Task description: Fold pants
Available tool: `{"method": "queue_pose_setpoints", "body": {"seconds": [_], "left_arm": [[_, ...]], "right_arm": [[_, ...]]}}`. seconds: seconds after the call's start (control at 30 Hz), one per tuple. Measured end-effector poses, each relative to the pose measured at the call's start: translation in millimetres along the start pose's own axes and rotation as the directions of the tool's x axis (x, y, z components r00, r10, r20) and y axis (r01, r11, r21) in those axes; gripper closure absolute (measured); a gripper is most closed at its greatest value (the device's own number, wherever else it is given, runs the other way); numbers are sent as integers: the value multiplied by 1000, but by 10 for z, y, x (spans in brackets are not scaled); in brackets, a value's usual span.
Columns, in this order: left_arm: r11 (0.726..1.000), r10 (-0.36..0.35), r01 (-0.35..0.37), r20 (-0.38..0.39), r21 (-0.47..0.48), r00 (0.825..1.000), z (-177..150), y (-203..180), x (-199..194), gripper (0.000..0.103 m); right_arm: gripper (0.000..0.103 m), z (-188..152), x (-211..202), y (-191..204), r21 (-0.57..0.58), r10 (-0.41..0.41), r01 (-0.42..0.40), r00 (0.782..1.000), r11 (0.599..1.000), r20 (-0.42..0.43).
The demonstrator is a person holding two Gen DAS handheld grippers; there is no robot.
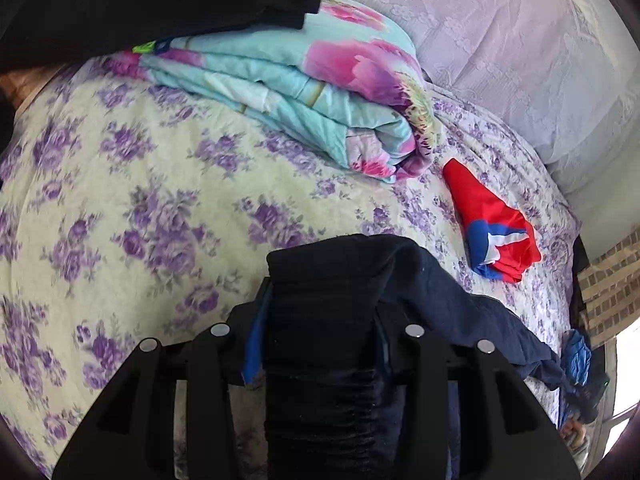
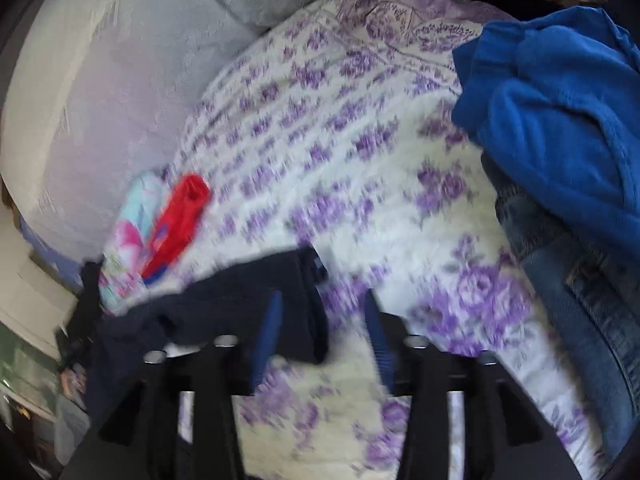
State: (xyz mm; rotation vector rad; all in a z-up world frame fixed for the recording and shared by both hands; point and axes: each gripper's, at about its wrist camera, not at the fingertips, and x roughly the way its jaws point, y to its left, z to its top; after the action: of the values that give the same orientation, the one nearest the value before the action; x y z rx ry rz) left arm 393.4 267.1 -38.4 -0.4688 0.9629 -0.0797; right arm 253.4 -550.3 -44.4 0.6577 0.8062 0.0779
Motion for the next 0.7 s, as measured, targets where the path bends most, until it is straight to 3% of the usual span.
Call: {"method": "queue_pose_setpoints", "body": {"seconds": [0.23,0.33,0.37,0.53,0.7], "left_arm": [[1000,3,-3,-10,-25,1000,3,18,45,61],[1000,1,-1,4,-26,1000,-9,10,-11,61],[1000,-5,5,15,-28,1000,-14,0,-52,61],[999,-46,46,90,-1,995,-39,-151,-399,61],[994,-104,98,184,42,977,-138,-376,-972,61]], "right_arm": [[62,240,704,-6,139,123,-104,983,985,-135],[80,122,807,82,93,68,-56,988,994,-140],[91,108,748,98,86,69,-60,991,995,-113],[92,123,94,391,-1,139,-139,989,990,52],[93,74,-683,632,-89,207,-194,963,977,174]]}}
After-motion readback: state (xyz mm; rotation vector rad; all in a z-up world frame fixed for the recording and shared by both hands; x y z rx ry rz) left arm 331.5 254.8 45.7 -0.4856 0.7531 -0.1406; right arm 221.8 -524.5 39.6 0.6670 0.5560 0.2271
